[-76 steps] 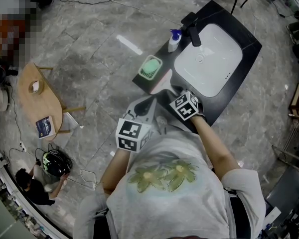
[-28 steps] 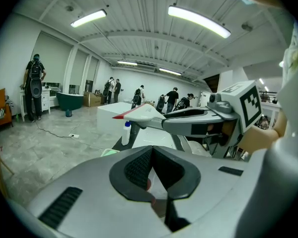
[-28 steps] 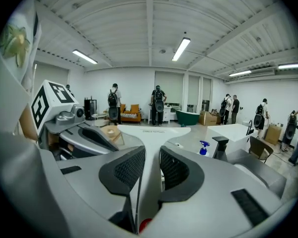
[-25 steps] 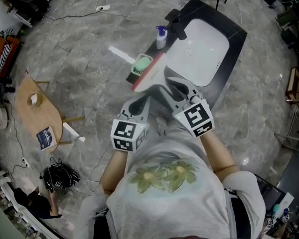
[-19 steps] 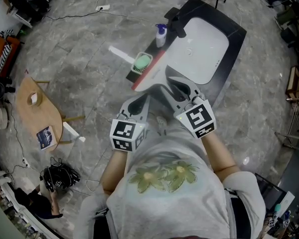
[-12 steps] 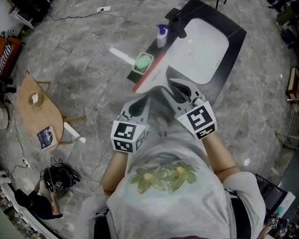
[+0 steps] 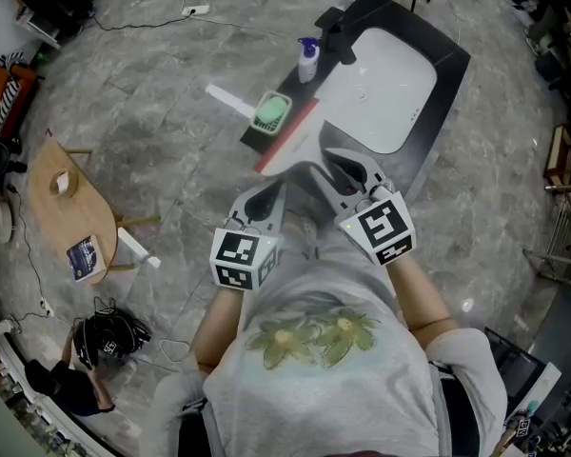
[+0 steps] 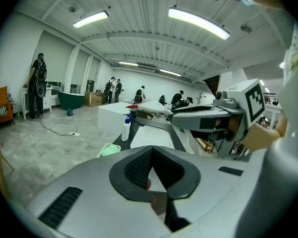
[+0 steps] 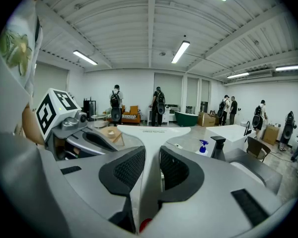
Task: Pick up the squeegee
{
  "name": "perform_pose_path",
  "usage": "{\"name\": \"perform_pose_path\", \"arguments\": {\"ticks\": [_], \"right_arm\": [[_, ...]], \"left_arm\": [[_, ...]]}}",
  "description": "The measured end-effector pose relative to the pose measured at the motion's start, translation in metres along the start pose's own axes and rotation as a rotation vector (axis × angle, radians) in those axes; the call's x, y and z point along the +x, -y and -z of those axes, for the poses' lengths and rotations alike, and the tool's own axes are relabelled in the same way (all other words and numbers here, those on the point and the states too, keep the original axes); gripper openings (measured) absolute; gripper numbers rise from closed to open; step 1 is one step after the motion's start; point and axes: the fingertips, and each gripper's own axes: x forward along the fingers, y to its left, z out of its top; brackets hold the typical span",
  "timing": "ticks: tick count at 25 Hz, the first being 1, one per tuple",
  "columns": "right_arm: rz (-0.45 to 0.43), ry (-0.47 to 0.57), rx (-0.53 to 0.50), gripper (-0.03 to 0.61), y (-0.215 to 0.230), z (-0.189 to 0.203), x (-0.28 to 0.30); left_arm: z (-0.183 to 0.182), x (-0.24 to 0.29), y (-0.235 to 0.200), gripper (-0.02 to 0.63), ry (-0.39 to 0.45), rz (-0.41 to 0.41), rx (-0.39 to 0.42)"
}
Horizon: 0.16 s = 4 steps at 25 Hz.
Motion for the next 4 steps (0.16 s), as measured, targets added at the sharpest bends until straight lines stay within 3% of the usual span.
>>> {"name": "perform_pose_path", "arguments": {"ticks": [4], "right_arm": [[-0.002,-0.009,0.006,0.106,-0.0023,0.0077,-0.0013]], "left_arm": [[0.0077,-0.0007,0.0029,0.009,-0.008,0.002,0.000]]}}
